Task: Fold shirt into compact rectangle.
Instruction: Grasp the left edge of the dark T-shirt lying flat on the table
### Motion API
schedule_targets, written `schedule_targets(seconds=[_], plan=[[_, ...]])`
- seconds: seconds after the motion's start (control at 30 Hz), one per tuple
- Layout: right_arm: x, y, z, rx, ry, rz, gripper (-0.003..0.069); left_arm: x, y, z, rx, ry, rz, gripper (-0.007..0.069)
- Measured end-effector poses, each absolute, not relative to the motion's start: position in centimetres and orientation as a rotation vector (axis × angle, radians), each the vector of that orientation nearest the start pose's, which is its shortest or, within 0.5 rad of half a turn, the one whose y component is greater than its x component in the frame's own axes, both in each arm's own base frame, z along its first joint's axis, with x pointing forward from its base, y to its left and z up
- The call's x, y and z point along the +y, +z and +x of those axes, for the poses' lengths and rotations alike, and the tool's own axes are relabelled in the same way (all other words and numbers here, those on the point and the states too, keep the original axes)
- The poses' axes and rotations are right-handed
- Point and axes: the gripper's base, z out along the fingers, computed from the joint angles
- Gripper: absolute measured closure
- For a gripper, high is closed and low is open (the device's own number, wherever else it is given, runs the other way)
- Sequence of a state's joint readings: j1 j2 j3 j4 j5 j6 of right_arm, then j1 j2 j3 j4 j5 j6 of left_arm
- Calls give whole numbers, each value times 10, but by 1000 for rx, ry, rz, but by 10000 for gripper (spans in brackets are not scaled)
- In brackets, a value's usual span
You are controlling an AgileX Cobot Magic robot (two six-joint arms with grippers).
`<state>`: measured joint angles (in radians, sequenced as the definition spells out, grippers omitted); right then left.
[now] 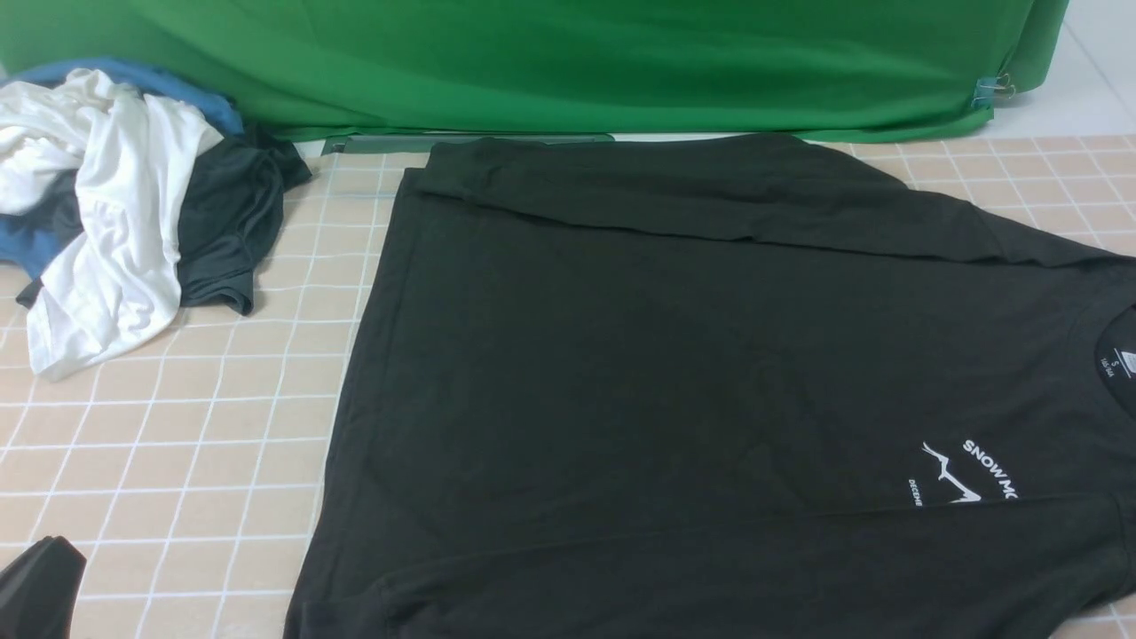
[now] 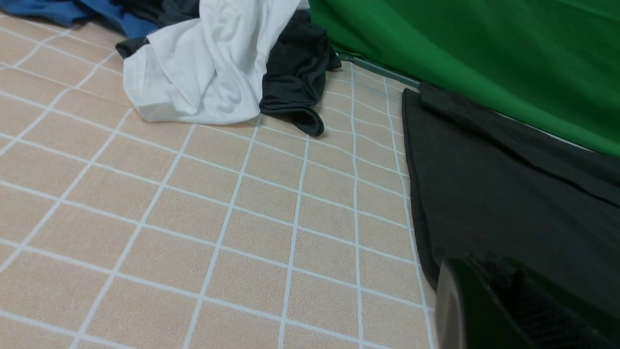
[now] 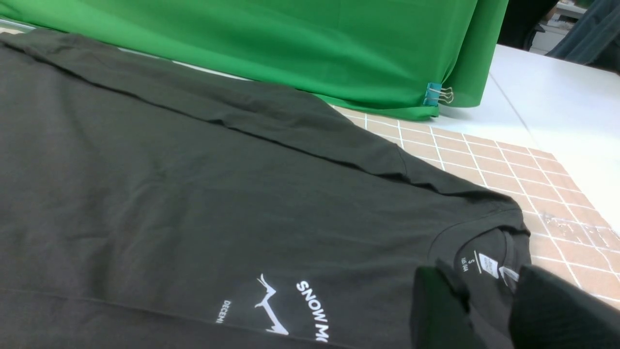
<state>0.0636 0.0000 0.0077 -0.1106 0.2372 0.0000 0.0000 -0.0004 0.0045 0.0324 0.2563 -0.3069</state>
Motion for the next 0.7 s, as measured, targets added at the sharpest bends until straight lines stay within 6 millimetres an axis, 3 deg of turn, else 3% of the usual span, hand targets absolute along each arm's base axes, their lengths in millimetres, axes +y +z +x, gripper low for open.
schedule_targets(seconds=[0.33, 0.47, 0.57, 0.7], plan=[[1, 191, 56, 1706, -54, -129, 410, 0, 194, 56, 1667, -258, -285, 607], [3, 196, 56, 1656, 158, 69, 410, -4, 198, 56, 1560, -652, -621, 607], [5, 198, 56, 1599, 508, 403, 410, -8, 200, 56, 1446, -998, -922, 607], [6, 199, 56, 1550, 724, 622, 410, -9, 201, 56, 1368, -1167, -1067, 607]])
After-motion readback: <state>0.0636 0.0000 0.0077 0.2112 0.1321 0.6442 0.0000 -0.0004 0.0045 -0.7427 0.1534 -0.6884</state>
